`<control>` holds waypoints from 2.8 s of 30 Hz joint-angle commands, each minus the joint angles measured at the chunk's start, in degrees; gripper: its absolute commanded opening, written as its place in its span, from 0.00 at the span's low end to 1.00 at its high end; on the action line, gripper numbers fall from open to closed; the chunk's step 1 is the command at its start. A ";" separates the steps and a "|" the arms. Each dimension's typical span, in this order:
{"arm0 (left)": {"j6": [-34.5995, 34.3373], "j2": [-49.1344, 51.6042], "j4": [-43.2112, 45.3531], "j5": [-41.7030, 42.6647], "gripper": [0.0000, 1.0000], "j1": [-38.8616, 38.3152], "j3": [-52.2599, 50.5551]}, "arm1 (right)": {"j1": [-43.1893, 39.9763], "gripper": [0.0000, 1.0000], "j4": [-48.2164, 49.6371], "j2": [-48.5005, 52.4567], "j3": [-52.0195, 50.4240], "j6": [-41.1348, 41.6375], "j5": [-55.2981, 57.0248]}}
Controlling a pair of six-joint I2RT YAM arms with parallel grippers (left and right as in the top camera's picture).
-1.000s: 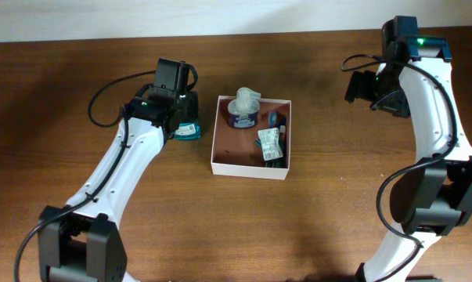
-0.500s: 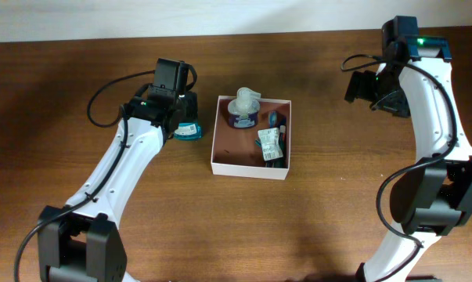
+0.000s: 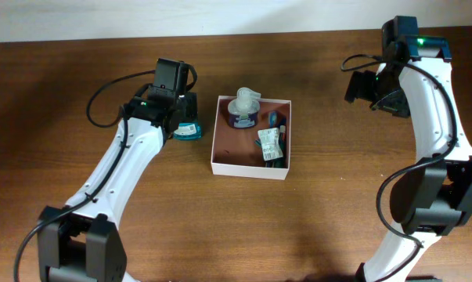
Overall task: Pack container
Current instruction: 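Lift the mouthwash bottle and carry it over the pink box, then lower the mouthwash into the box beside the pump bottle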
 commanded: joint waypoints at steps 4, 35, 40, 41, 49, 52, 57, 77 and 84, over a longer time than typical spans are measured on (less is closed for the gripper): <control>0.28 -8.55 0.28 -0.50 0.22 0.35 0.11 | 0.00 0.98 0.07 -0.83 0.57 0.04 0.50; -1.09 -21.20 2.80 14.99 0.20 -6.75 0.11 | 0.00 0.98 0.07 -0.83 0.57 0.04 0.48; -1.31 -18.78 2.80 14.88 0.20 -8.20 0.11 | 0.00 0.98 0.07 -0.83 0.57 0.07 0.48; -1.31 -18.08 2.82 14.86 0.19 -8.44 0.11 | 0.00 0.99 0.07 -0.83 0.57 0.04 0.48; -2.16 -12.90 2.91 14.67 0.20 -8.83 0.11 | 0.00 0.98 0.07 -0.83 0.57 0.04 0.50; -2.16 -11.08 2.91 14.69 0.20 -8.83 0.11 | 0.00 0.98 0.07 -0.83 0.57 0.04 0.50; -2.14 -8.63 3.17 14.69 0.18 -8.83 0.11 | 0.00 0.98 0.07 -0.83 0.57 0.04 0.48; -1.86 -0.02 6.73 14.64 0.17 -11.02 0.09 | 0.00 0.98 0.07 -0.83 0.57 0.04 0.48; 1.84 1.31 6.67 12.87 0.17 -13.05 0.09 | 0.00 0.98 0.07 -0.83 0.57 0.04 0.48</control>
